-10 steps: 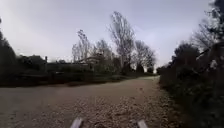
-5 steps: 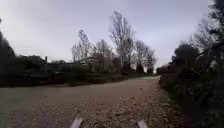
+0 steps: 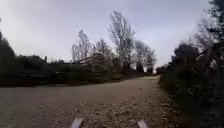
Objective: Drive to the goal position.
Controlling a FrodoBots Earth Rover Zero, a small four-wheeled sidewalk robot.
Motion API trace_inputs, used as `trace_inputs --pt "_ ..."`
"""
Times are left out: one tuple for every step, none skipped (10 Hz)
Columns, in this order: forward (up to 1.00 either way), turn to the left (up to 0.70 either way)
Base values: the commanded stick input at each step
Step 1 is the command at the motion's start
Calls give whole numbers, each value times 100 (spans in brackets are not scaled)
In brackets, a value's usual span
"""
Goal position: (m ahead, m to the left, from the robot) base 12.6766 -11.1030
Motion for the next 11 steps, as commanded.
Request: trace_inputs --pt "0 -69" --pt "0 -69" --pt "0 -69" --pt "0 -32" --pt "0 -2" --pt "0 0" --pt "0 0" --pt "0 0" --pt "0 -52" --pt "0 -70" --pt "0 -70"
